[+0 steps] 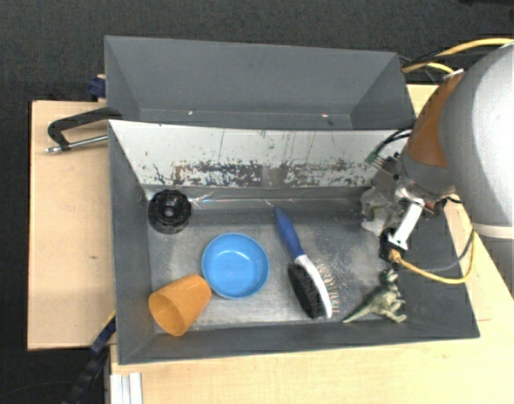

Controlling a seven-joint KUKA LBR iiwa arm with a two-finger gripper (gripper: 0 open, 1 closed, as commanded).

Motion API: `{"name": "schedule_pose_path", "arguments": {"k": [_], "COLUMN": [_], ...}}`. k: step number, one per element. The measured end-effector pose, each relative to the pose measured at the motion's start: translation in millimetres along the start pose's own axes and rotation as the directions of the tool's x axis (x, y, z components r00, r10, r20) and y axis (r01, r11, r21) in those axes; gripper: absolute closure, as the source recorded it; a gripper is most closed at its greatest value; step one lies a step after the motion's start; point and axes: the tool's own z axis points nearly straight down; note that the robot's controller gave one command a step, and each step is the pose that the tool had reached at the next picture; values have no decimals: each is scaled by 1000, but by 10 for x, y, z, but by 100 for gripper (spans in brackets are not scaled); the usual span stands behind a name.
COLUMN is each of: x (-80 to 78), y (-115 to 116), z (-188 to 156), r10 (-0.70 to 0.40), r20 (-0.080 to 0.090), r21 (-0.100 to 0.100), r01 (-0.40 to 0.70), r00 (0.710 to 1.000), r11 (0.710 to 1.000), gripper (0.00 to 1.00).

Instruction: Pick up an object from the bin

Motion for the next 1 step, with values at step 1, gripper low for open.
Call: {"name": "schedule_pose_path", "arguments": {"k": [1], "x": [14], "y": [20], "z": [-1047], "r10": [-2], "r20": [-3], "r21": [-6], "r01": [2], "r00": [1000], "r11": [1000], "gripper": [100]}}
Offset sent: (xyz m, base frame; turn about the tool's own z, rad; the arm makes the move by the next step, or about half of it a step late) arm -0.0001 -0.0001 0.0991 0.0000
